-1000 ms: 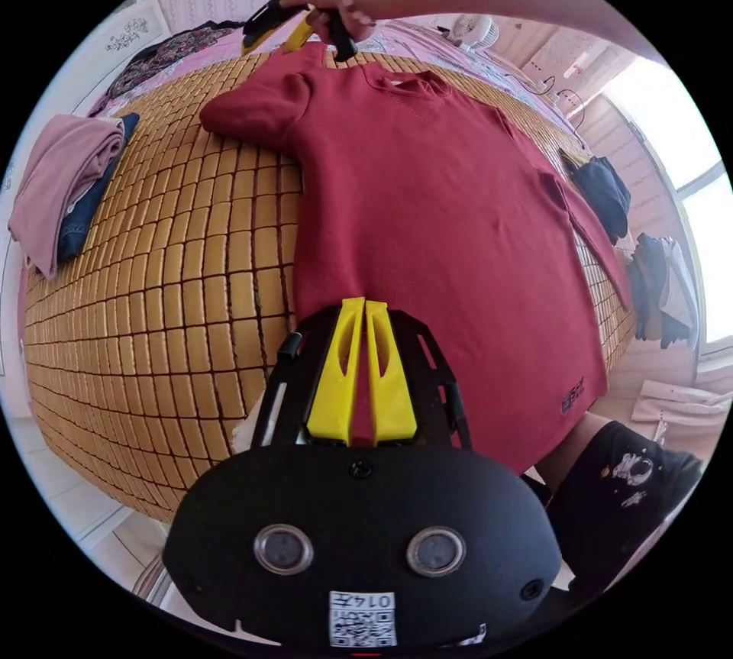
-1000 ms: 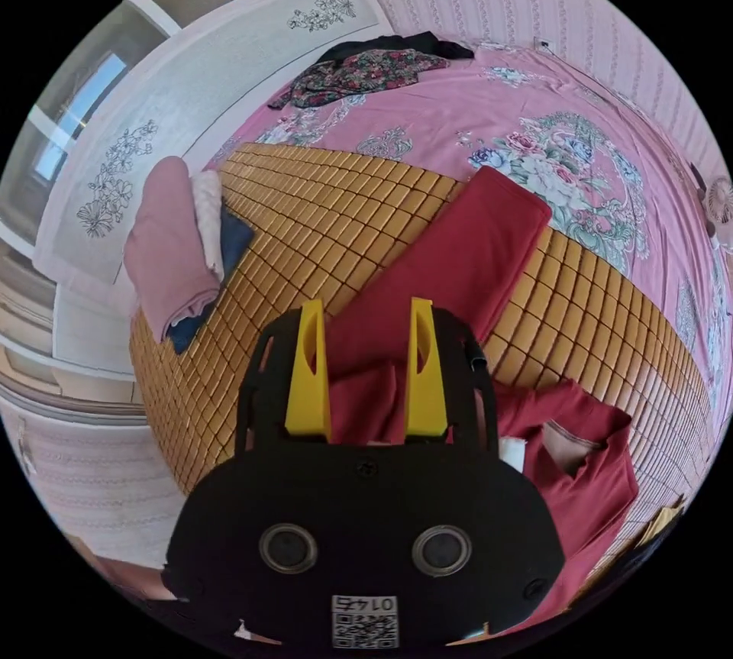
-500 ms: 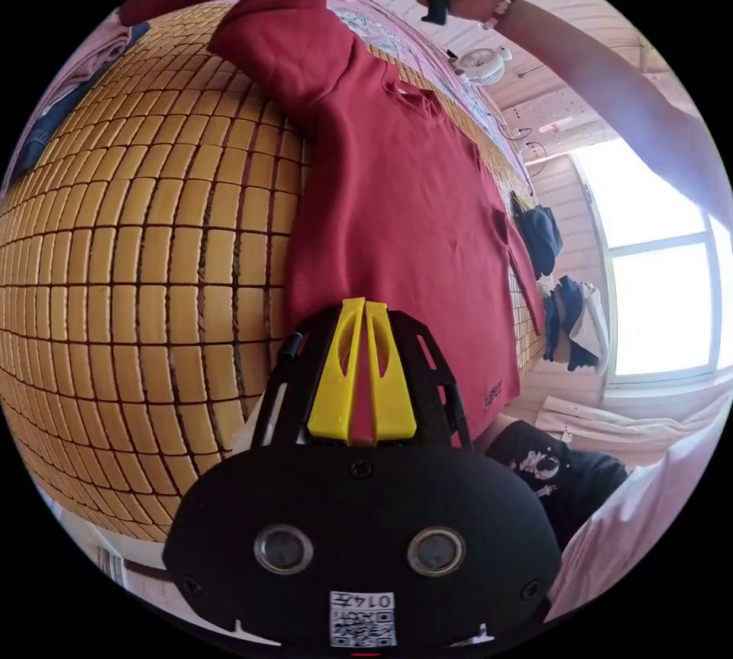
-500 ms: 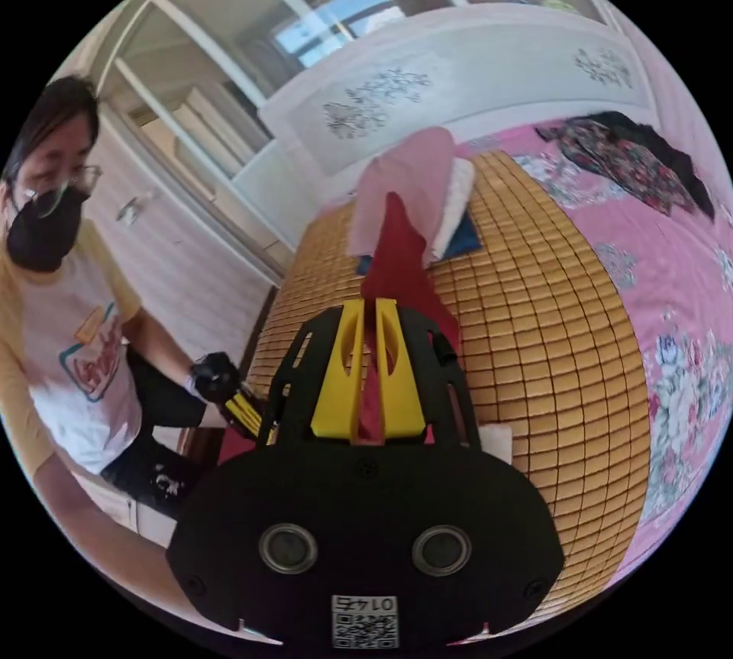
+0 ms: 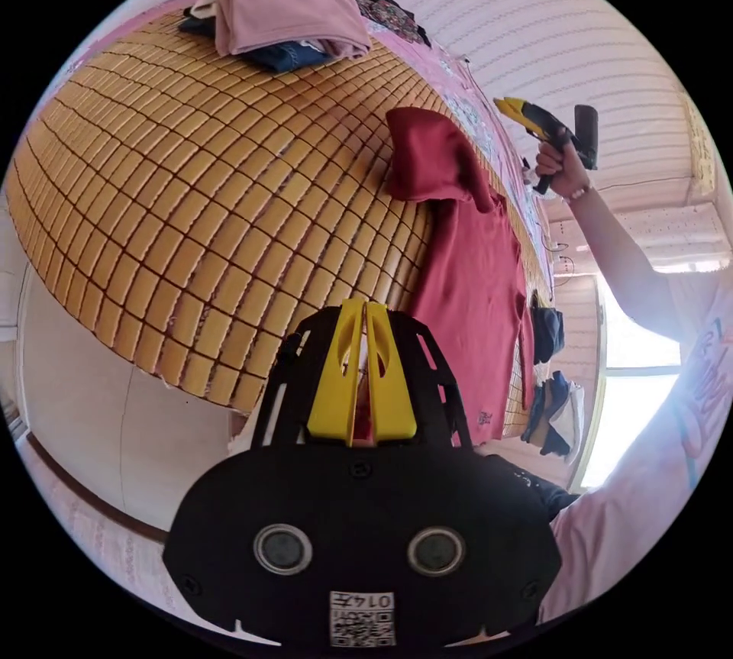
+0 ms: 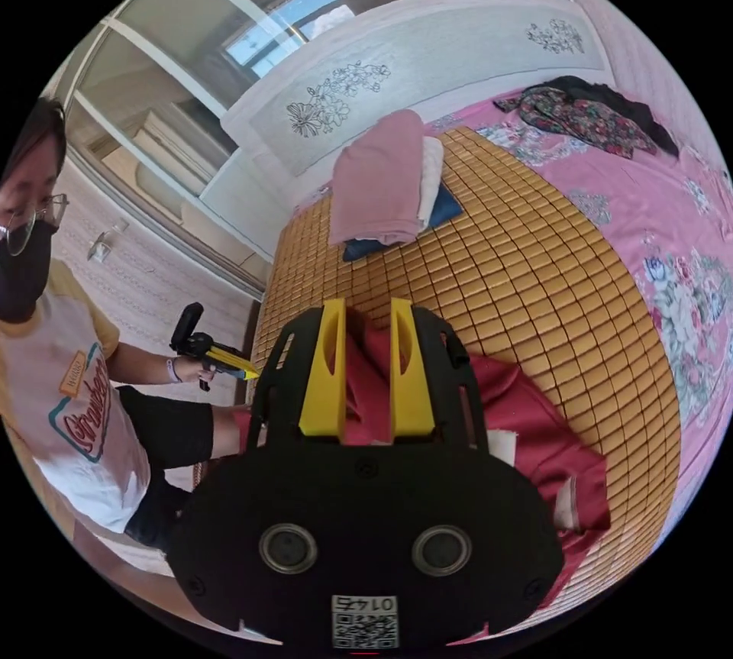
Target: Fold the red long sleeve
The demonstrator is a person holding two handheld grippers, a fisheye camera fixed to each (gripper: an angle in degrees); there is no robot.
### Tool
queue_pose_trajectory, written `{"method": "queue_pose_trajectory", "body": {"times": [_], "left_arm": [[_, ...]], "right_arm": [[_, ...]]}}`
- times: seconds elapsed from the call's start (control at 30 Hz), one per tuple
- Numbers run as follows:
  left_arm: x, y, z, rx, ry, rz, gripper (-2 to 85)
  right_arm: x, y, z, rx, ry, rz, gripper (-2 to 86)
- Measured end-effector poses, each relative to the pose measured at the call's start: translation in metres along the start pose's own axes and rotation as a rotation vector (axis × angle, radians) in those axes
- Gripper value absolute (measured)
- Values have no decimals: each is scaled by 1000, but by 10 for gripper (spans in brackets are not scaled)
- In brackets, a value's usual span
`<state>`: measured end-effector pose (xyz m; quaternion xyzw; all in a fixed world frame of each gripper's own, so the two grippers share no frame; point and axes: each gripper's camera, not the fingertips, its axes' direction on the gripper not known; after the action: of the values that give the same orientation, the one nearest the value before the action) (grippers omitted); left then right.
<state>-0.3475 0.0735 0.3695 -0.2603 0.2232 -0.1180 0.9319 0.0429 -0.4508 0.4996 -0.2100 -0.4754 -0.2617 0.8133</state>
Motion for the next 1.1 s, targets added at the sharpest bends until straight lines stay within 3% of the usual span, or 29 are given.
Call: {"method": "queue_pose_trajectory", "body": {"times": [0.13,0.2,0.37,0.57,0.67,0.77,0.83,0.97,1.1], "left_arm": [[19,-16,10,13,-20,163,48],[34,-25,21,11,-8,234,64],[65,-33,37,75,28,322,80],[58,-6,26,194,-80,276,72],[36,8,20,185,-149,157,75],[9,22,4,235,-211,35,80],[-14,32,-6,276,-221,-62,82],[-42,43,-19,336,-268,-160,87],[-64,38,-34,426,-435,-210,105]], "right_arm": [[16,37,10,-28,110,160,116],[15,49,34,-143,147,159,132],[-2,40,62,-213,274,81,37],[-67,-9,85,69,-347,96,39],[-125,-40,134,-26,-480,-85,90],[-159,-46,158,-152,-424,-205,103],[-162,-39,152,-126,-368,-234,102],[-112,-11,135,-99,-286,-60,92],[-72,19,128,-141,-26,64,89]]}}
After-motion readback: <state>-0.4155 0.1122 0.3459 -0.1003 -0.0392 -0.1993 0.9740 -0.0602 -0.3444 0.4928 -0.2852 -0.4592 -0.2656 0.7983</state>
